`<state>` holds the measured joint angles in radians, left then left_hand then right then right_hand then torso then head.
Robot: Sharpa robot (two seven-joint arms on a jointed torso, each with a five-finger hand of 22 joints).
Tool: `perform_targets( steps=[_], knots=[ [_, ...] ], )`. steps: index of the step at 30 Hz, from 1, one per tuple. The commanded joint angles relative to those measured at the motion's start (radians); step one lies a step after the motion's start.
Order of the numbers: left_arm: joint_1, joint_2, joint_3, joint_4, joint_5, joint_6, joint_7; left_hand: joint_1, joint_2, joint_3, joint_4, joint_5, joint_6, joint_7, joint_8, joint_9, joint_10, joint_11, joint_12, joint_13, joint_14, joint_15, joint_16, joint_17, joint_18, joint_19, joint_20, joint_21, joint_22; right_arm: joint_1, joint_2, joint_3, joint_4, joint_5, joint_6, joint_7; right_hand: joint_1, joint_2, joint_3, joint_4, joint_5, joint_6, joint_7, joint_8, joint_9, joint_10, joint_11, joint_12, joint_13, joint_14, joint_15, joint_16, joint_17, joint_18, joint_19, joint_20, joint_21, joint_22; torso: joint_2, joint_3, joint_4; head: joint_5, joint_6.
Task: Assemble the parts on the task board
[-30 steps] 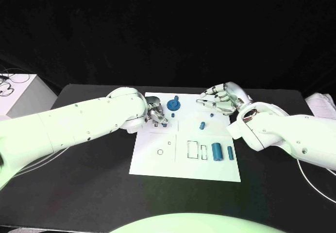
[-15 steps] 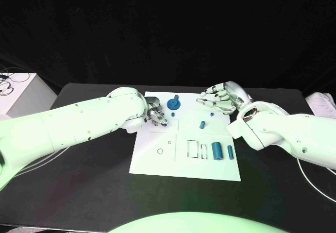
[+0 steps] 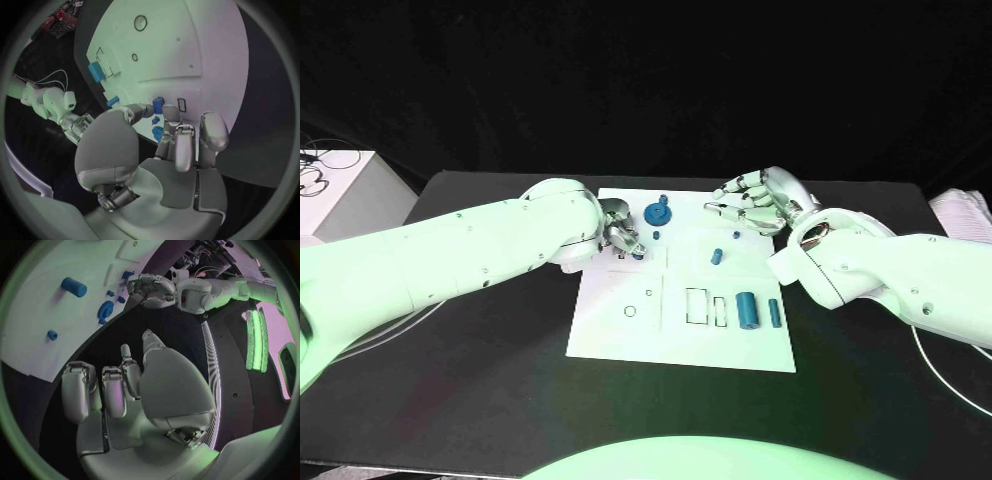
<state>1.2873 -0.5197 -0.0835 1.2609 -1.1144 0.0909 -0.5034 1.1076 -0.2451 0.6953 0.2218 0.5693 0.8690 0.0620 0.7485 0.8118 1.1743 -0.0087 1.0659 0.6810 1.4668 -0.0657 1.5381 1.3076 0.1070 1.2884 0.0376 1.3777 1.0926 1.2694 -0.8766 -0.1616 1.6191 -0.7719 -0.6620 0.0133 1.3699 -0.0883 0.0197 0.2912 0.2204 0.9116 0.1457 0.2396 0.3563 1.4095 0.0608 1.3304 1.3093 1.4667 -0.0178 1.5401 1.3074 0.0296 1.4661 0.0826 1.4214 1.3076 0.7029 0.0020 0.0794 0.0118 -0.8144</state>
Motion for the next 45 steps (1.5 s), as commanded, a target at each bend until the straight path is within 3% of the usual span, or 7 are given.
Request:
perform_targets(
  steps=[1,24,30,39,45],
  knots=[
    [-0.001,0.006,-0.001,-0.004,0.000,0.031,0.000,-0.002,0.009,0.249,-0.252,0.004,0.008,0.002,0.002,0.001,-0.004,-0.004,-0.001,-0.001,0.085,-0.007,0.003,0.207,-0.005,0.007,0.002,0.004,0.000,-0.001,0.001,0.000,0.000,-0.003,0.011,0.005,0.004,0.004,-0.005,-0.001,0.002,-0.006,-0.002,0.002,-0.001,-0.006,-0.001,-0.004,0.084,0.086,0.003,-0.007,0.193,0.010,0.042,0.004,-0.006,0.143,0.000,0.0005,-0.0005,0.001,-0.001],
    [0.000,0.052,-0.002,-0.046,0.005,0.087,-0.006,-0.005,0.009,0.248,-0.251,0.002,0.007,0.003,0.001,0.002,-0.004,-0.004,-0.001,-0.003,0.085,-0.007,0.003,0.207,-0.006,0.008,0.002,0.004,0.001,-0.001,0.005,0.000,-0.001,-0.002,0.013,0.005,0.003,0.006,-0.005,-0.002,0.003,-0.007,-0.002,0.003,-0.002,-0.007,-0.001,-0.004,0.083,0.086,0.002,-0.008,0.192,0.011,0.042,0.004,-0.009,0.142,0.000,0.0006,-0.0005,-0.006,-0.013],
    [0.000,0.050,-0.002,-0.048,0.010,0.075,-0.005,-0.023,0.012,0.217,-0.239,-0.014,0.000,0.002,0.002,0.008,-0.001,-0.003,-0.002,-0.003,0.085,-0.004,0.002,0.206,-0.005,0.002,0.004,-0.002,-0.007,-0.001,0.005,0.000,-0.002,-0.001,0.013,0.006,0.003,0.006,-0.005,-0.002,0.004,-0.007,-0.002,0.003,-0.002,-0.009,-0.001,-0.007,0.081,0.086,0.002,-0.009,0.190,0.012,0.040,0.004,-0.012,0.139,0.000,0.0001,0.0007,-0.009,-0.014],
    [-0.001,0.037,-0.002,-0.039,0.011,0.068,-0.003,-0.058,0.013,0.094,-0.187,-0.031,-0.018,-0.014,0.001,0.020,-0.004,-0.012,-0.006,-0.012,0.079,-0.008,-0.007,0.192,-0.002,-0.008,0.002,-0.023,-0.029,-0.001,0.004,0.000,-0.002,0.001,0.015,0.007,0.002,0.006,-0.006,-0.002,0.004,-0.008,-0.002,0.003,-0.003,-0.013,-0.001,-0.014,0.076,0.084,0.002,-0.013,0.183,0.014,0.037,0.004,-0.021,0.132,-0.001,-0.0003,0.0008,-0.010,-0.010],
    [-0.001,0.023,-0.001,-0.027,0.011,0.062,-0.003,-0.096,0.005,-0.017,-0.113,-0.034,-0.003,-0.012,-0.020,0.005,-0.013,-0.009,-0.001,-0.012,0.077,-0.007,-0.010,0.188,-0.001,-0.012,0.003,-0.036,-0.044,-0.001,0.003,0.000,-0.002,0.003,0.015,0.008,0.002,0.006,-0.006,-0.002,0.004,-0.009,-0.002,0.003,-0.003,-0.016,-0.001,-0.018,0.073,0.083,0.002,-0.015,0.180,0.015,0.035,0.004,-0.025,0.130,-0.001,-0.0012,0.0002,-0.013,-0.010]
  ],
)
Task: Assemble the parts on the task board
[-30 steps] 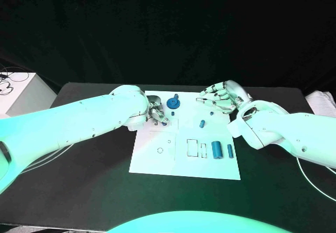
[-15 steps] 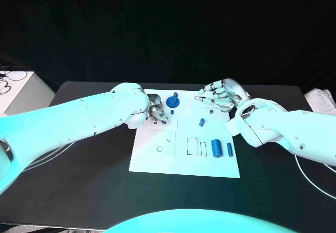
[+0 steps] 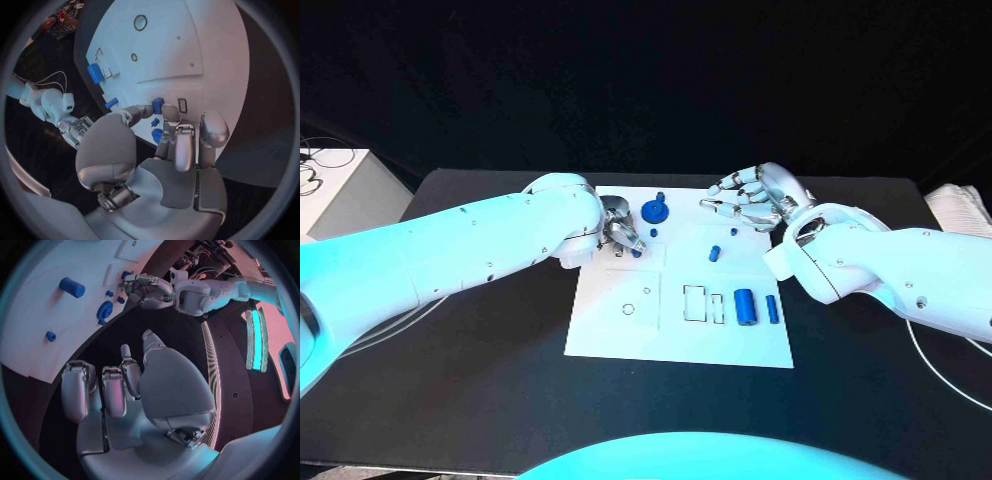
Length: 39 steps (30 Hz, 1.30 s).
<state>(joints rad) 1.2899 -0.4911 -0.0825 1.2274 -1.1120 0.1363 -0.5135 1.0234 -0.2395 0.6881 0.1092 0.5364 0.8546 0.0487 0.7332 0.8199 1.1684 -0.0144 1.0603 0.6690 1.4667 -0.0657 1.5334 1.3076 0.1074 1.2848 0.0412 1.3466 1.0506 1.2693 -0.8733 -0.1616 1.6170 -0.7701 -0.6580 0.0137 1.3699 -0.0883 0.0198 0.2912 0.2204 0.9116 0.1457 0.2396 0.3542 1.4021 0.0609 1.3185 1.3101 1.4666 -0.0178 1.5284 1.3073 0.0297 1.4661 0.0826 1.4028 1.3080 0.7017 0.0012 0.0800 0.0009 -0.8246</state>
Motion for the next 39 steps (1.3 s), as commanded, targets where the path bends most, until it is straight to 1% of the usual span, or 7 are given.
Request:
perform_targets(
  steps=[1,5,18,24,28,36,39],
  knots=[
    [-0.004,-0.007,-0.002,0.008,0.008,0.015,0.007,-0.014,-0.002,-0.031,0.011,-0.001,0.014,0.002,-0.008,-0.005,-0.007,-0.003,0.007,0.002,0.077,-0.006,-0.005,0.188,-0.001,-0.008,0.000,-0.006,-0.003,-0.001,-0.001,0.000,0.000,0.001,0.012,0.008,0.002,0.006,-0.006,-0.002,0.004,-0.009,-0.002,0.003,-0.001,-0.009,-0.001,-0.006,0.072,0.083,0.002,-0.003,0.180,0.015,0.035,0.004,-0.006,0.129,0.000,-0.0003,-0.0002,-0.002,0.002],
    [-0.004,-0.014,-0.001,0.012,0.008,0.008,0.006,-0.017,-0.001,-0.114,0.059,-0.001,0.018,0.005,-0.016,-0.009,-0.013,-0.001,0.010,0.003,0.076,-0.005,-0.007,0.185,-0.001,-0.007,0.001,-0.011,-0.008,-0.001,-0.002,0.000,0.000,0.001,0.012,0.006,0.002,0.006,-0.006,-0.002,0.005,-0.012,-0.001,0.001,-0.002,-0.011,0.000,-0.009,0.070,0.082,0.003,-0.005,0.178,0.015,0.034,0.004,-0.009,0.127,-0.001,0.0001,0.0010,-0.003,0.004],
    [-0.004,-0.026,0.004,0.020,0.008,-0.010,0.005,-0.009,0.005,-0.215,0.145,-0.013,0.021,0.005,-0.012,-0.003,-0.014,0.000,0.026,0.015,0.078,-0.004,-0.004,0.190,-0.001,-0.003,0.001,-0.013,-0.005,-0.005,-0.003,0.000,0.000,0.006,0.011,0.011,0.001,0.009,-0.005,-0.002,0.008,-0.017,0.000,-0.001,-0.004,-0.017,0.001,-0.017,0.065,0.081,0.003,-0.008,0.173,0.017,0.031,0.004,-0.016,0.122,-0.001,0.0001,-0.0001,-0.005,0.017],
    [-0.004,-0.033,0.008,0.027,0.011,-0.019,0.005,-0.004,0.013,-0.274,0.183,-0.144,0.019,0.007,-0.011,-0.001,-0.016,0.002,0.033,0.018,0.078,-0.003,-0.004,0.192,-0.001,-0.001,0.002,-0.013,-0.004,-0.007,-0.004,0.000,0.001,0.010,0.007,0.015,0.001,0.010,-0.005,-0.001,0.009,-0.018,0.001,-0.001,-0.004,-0.016,0.001,-0.016,0.065,0.081,0.003,-0.008,0.174,0.017,0.032,0.004,-0.015,0.123,0.000,-0.0001,0.0004,-0.006,0.021],
    [-0.004,-0.046,0.011,0.043,0.028,-0.033,0.006,-0.029,0.033,-0.335,0.185,-0.301,0.019,0.007,-0.012,-0.003,-0.019,0.003,0.038,0.016,0.078,-0.002,-0.004,0.192,-0.001,-0.001,0.004,-0.014,-0.004,-0.008,-0.004,0.000,0.000,0.011,0.006,0.016,0.000,0.011,-0.005,-0.001,0.011,-0.018,0.001,-0.001,-0.004,-0.016,0.001,-0.016,0.065,0.081,0.003,-0.008,0.173,0.017,0.031,0.004,-0.017,0.122,0.000,0.0000,0.0011,-0.006,0.025],
    [-0.003,-0.068,0.042,0.076,0.077,-0.060,0.009,-0.039,0.069,-0.435,0.186,-0.425,0.019,0.006,-0.009,-0.002,-0.021,0.002,0.042,0.013,0.078,-0.002,-0.004,0.192,-0.001,-0.002,0.003,-0.015,-0.005,-0.009,-0.003,0.000,-0.003,0.012,0.006,0.018,0.000,0.011,-0.005,-0.001,0.011,-0.018,0.001,-0.001,-0.004,-0.016,0.001,-0.016,0.065,0.081,0.003,-0.008,0.173,0.017,0.031,0.004,-0.017,0.122,-0.002,0.0008,0.0008,-0.004,0.028],
    [-0.002,-0.078,0.059,0.084,0.086,-0.063,0.011,-0.035,0.074,-0.444,0.185,-0.429,0.018,0.006,-0.009,-0.002,-0.023,0.002,0.040,0.010,0.078,-0.002,-0.005,0.191,0.000,-0.003,0.003,-0.016,-0.007,-0.009,-0.003,0.000,-0.001,0.012,0.006,0.020,0.000,0.011,-0.005,-0.001,0.013,-0.019,0.001,-0.001,-0.004,-0.016,0.001,-0.016,0.065,0.081,0.004,-0.008,0.173,0.017,0.031,0.004,-0.017,0.122,0.000,0.0009,-0.0008,-0.003,0.031]
  ],
)
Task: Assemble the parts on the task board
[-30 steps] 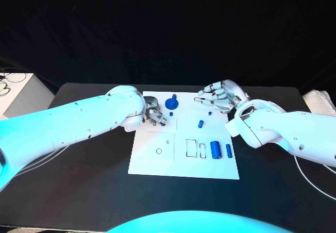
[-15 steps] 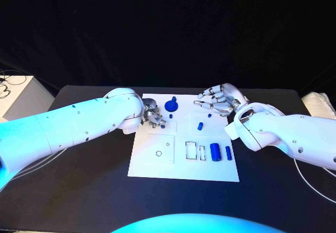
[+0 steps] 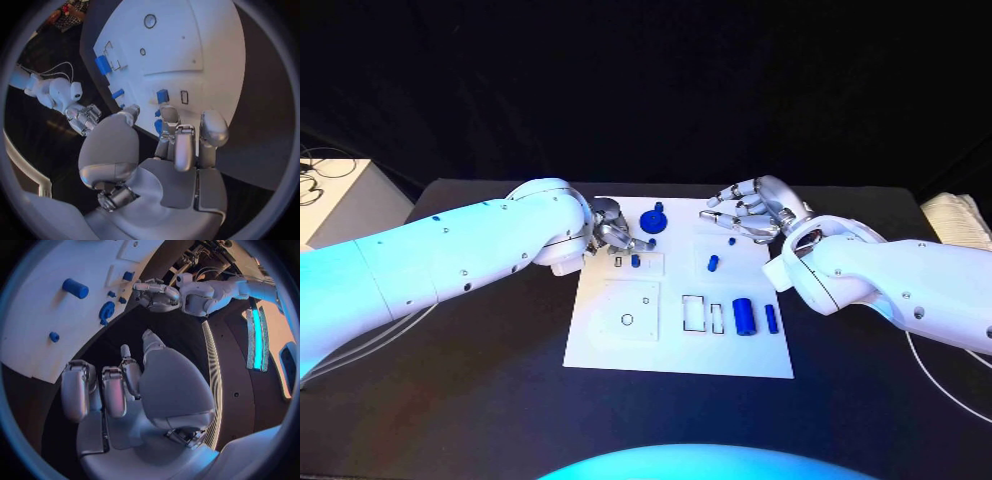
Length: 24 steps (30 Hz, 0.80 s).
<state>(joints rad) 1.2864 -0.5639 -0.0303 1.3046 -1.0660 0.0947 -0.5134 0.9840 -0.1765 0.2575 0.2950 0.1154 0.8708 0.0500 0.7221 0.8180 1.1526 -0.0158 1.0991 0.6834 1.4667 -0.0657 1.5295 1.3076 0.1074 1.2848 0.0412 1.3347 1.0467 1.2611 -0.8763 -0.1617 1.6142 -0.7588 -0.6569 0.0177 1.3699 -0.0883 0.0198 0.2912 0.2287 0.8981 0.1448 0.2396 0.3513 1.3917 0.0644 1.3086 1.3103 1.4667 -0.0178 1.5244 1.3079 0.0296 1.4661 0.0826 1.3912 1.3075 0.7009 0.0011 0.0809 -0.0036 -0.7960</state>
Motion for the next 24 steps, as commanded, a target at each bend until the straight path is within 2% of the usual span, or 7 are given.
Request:
perform_targets(
  steps=[1,3,6,10,18,22,24],
  knots=[
    [0.002,-0.010,0.014,0.009,0.044,-0.018,0.012,0.020,0.017,-0.020,-0.002,-0.006,-0.004,0.006,-0.001,-0.001,-0.017,0.005,-0.005,-0.016,0.076,-0.001,-0.004,0.186,0.001,-0.009,0.004,-0.009,-0.012,-0.001,0.000,0.000,0.001,0.001,0.004,0.016,0.000,0.011,-0.005,-0.001,0.005,-0.005,0.002,-0.001,-0.001,-0.006,-0.002,-0.006,0.065,0.081,0.004,-0.004,0.172,0.017,0.031,0.004,-0.006,0.122,0.001,0.0010,-0.0019,0.002,0.003],
    [0.006,-0.019,0.024,0.009,0.054,-0.005,0.013,0.044,0.023,-0.028,-0.002,0.000,-0.019,0.012,-0.009,-0.005,-0.032,0.009,-0.014,-0.032,0.073,0.002,-0.007,0.181,0.004,-0.019,0.006,-0.017,-0.027,-0.002,0.000,0.000,0.001,0.001,0.005,0.016,0.000,0.011,-0.005,-0.001,0.005,-0.005,0.002,-0.001,-0.001,-0.006,-0.002,-0.006,0.065,0.081,0.004,-0.004,0.172,0.017,0.031,0.004,-0.006,0.122,0.001,0.0015,-0.0018,0.002,0.004],
    [0.016,-0.036,0.040,0.007,0.068,0.011,0.016,0.082,0.040,-0.044,-0.002,0.003,-0.083,0.042,-0.068,-0.043,-0.076,0.035,-0.034,-0.068,0.060,0.023,-0.024,0.153,0.010,-0.044,0.021,-0.038,-0.063,-0.002,0.000,0.000,0.001,0.002,0.005,0.016,0.000,0.011,-0.005,-0.001,0.005,-0.005,0.002,-0.001,-0.001,-0.006,-0.002,-0.006,0.065,0.081,0.004,-0.004,0.172,0.017,0.031,0.004,-0.006,0.122,0.001,0.0025,-0.0023,0.005,0.006],
    [0.032,-0.053,0.064,-0.005,0.077,0.038,0.018,0.126,0.053,-0.041,-0.003,0.012,-0.088,0.053,-0.094,-0.073,-0.095,0.045,-0.038,-0.083,0.055,0.033,-0.028,0.144,0.014,-0.055,0.032,-0.046,-0.078,-0.002,-0.001,0.000,0.001,0.002,0.005,0.016,0.000,0.011,-0.005,-0.001,0.005,-0.005,0.002,-0.001,-0.001,-0.006,-0.002,-0.006,0.065,0.081,0.004,-0.004,0.172,0.017,0.031,0.004,-0.006,0.122,0.001,0.0024,0.0004,0.002,0.012],
    [0.062,-0.049,0.077,-0.064,0.082,0.073,0.025,0.195,0.059,-0.019,-0.005,0.016,-0.081,0.058,-0.109,-0.102,-0.121,0.050,-0.050,-0.108,0.051,0.039,-0.031,0.137,0.019,-0.069,0.039,-0.058,-0.099,-0.002,0.000,0.000,0.001,0.002,0.007,0.014,0.001,0.011,-0.005,-0.002,0.006,-0.005,0.002,-0.001,-0.002,-0.006,-0.002,-0.007,0.064,0.081,0.004,-0.004,0.172,0.017,0.032,0.005,-0.005,0.123,0.004,0.0017,-0.0025,0.006,0.020],
    [0.066,-0.044,0.078,-0.079,0.080,0.097,0.027,0.320,0.038,0.045,-0.019,0.015,-0.066,0.054,-0.109,-0.123,-0.137,0.046,-0.055,-0.119,0.046,0.036,-0.035,0.129,0.021,-0.076,0.039,-0.064,-0.107,-0.002,-0.001,0.000,0.002,0.001,0.008,0.013,0.001,0.011,-0.005,-0.002,0.006,-0.005,0.002,-0.001,-0.002,-0.006,-0.002,-0.007,0.064,0.081,0.004,-0.004,0.172,0.017,0.032,0.005,-0.005,0.123,0.003,0.0003,-0.0019,0.005,0.022],
    [0.067,-0.040,0.077,-0.089,0.075,0.093,0.026,0.348,0.026,0.077,-0.011,0.014,-0.061,0.053,-0.107,-0.130,-0.140,0.045,-0.057,-0.122,0.045,0.036,-0.036,0.127,0.021,-0.079,0.038,-0.066,-0.111,-0.002,-0.001,0.000,0.003,0.000,0.009,0.012,0.001,0.011,-0.004,-0.003,0.007,-0.005,0.002,-0.001,-0.002,-0.006,-0.002,-0.006,0.065,0.081,0.004,-0.004,0.172,0.017,0.032,0.005,-0.005,0.123,0.002,0.0006,-0.0001,0.005,0.022]
  ],
)
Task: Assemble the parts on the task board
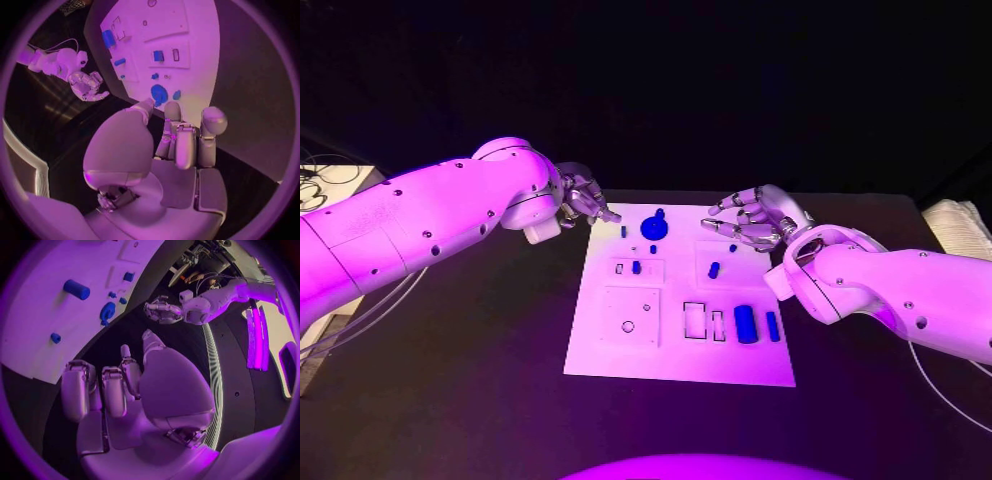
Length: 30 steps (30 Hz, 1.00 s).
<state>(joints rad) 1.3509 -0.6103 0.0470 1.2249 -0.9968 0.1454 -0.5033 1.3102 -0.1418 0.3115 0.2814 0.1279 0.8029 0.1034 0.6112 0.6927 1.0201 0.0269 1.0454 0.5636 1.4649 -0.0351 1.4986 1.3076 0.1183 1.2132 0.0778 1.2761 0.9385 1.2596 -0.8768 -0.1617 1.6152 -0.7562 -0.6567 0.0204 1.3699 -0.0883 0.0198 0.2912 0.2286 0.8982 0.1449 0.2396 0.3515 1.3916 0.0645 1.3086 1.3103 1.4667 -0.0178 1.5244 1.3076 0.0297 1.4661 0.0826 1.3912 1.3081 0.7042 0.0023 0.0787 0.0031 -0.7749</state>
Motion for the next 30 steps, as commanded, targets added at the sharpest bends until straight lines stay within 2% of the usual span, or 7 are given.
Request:
perform_targets(
  steps=[1,4,8,13,18,24,30],
  knots=[
    [0.003,0.008,-0.001,-0.013,0.004,0.040,0.016,0.026,-0.011,0.031,0.004,0.001,0.009,-0.001,0.006,-0.006,-0.008,0.002,-0.004,-0.003,0.046,0.005,-0.005,0.126,0.011,-0.009,0.001,-0.008,-0.004,0.000,-0.001,0.000,0.002,-0.003,0.008,0.009,0.002,0.011,-0.004,-0.003,0.007,-0.006,0.002,-0.001,-0.002,-0.006,-0.003,-0.006,0.065,0.081,0.004,-0.004,0.173,0.017,0.032,0.005,-0.005,0.122,-0.002,-0.0006,0.0033,-0.002,0.001],
    [0.003,0.019,-0.005,-0.038,-0.004,0.024,0.016,0.020,-0.006,0.046,0.011,0.001,0.011,0.000,0.009,-0.008,-0.007,0.003,-0.003,-0.005,0.047,0.005,-0.004,0.129,0.011,-0.009,0.001,-0.009,-0.006,0.000,-0.001,0.000,0.004,-0.004,0.008,0.009,0.002,0.011,-0.004,-0.003,0.007,-0.006,0.002,-0.001,-0.002,-0.006,-0.003,-0.006,0.065,0.081,0.004,-0.004,0.173,0.017,0.032,0.005,-0.005,0.122,-0.002,-0.0008,0.0044,-0.003,0.000],
    [0.003,0.041,-0.014,-0.079,-0.007,0.011,0.023,-0.041,-0.010,0.055,0.012,-0.003,0.009,0.003,0.014,-0.014,-0.003,0.006,0.000,-0.007,0.047,0.008,-0.003,0.129,0.010,-0.008,0.002,-0.008,-0.004,0.000,-0.001,0.000,0.005,-0.004,0.008,0.009,0.002,0.011,-0.004,-0.003,0.007,-0.006,0.002,-0.001,-0.002,-0.006,-0.003,-0.006,0.065,0.081,0.004,-0.004,0.173,0.017,0.032,0.005,-0.005,0.122,0.000,-0.0019,0.0017,-0.002,0.001],
    [0.003,0.077,-0.032,-0.136,-0.006,0.016,0.029,-0.102,-0.032,0.034,0.013,-0.007,-0.003,0.010,0.013,-0.021,-0.003,0.012,0.003,-0.008,0.044,0.012,-0.005,0.123,0.010,-0.010,0.005,-0.010,-0.007,0.000,0.001,0.000,0.005,-0.005,0.009,0.009,0.002,0.011,-0.004,-0.003,0.007,-0.006,0.002,-0.001,-0.002,-0.006,-0.003,-0.006,0.065,0.081,0.004,-0.004,0.173,0.017,0.032,0.005,-0.005,0.122,0.001,-0.0015,-0.0022,-0.001,0.000],
    [0.002,0.115,-0.049,-0.193,-0.008,0.029,0.037,-0.173,-0.020,0.001,0.014,-0.005,-0.004,0.011,0.016,-0.029,-0.005,0.014,0.008,-0.009,0.042,0.015,-0.007,0.119,0.012,-0.014,0.009,-0.013,-0.013,0.000,0.001,0.000,0.007,-0.005,0.010,0.009,0.004,0.012,-0.003,-0.004,0.009,-0.006,0.002,0.000,-0.002,-0.006,-0.003,-0.006,0.065,0.081,0.004,-0.005,0.173,0.017,0.032,0.005,-0.005,0.122,0.009,-0.0032,-0.0062,0.001,0.004],
    [0.001,0.147,-0.060,-0.245,-0.003,0.041,0.046,-0.211,-0.010,-0.025,0.014,-0.006,-0.004,0.010,0.020,-0.034,-0.006,0.014,0.011,-0.010,0.041,0.015,-0.006,0.119,0.012,-0.015,0.009,-0.013,-0.013,0.001,0.001,0.000,0.009,-0.008,0.010,0.009,0.004,0.012,-0.003,-0.004,0.009,-0.006,0.002,0.000,-0.002,-0.006,-0.003,-0.006,0.065,0.081,0.004,-0.005,0.173,0.017,0.032,0.005,-0.005,0.122,0.016,-0.0035,-0.0070,0.002,0.007],
    [0.001,0.167,-0.063,-0.275,0.019,0.047,0.050,-0.216,-0.006,-0.028,0.014,-0.006,-0.003,0.009,0.020,-0.035,-0.006,0.013,0.011,-0.010,0.042,0.015,-0.006,0.120,0.012,-0.013,0.009,-0.011,-0.010,0.001,0.002,0.000,0.010,-0.007,0.009,0.010,0.004,0.012,-0.003,-0.004,0.009,-0.006,0.002,0.000,-0.002,-0.006,-0.003,-0.006,0.065,0.081,0.004,-0.005,0.173,0.017,0.032,0.005,-0.005,0.122,0.021,-0.0043,-0.0069,0.003,0.008]
  ],
)
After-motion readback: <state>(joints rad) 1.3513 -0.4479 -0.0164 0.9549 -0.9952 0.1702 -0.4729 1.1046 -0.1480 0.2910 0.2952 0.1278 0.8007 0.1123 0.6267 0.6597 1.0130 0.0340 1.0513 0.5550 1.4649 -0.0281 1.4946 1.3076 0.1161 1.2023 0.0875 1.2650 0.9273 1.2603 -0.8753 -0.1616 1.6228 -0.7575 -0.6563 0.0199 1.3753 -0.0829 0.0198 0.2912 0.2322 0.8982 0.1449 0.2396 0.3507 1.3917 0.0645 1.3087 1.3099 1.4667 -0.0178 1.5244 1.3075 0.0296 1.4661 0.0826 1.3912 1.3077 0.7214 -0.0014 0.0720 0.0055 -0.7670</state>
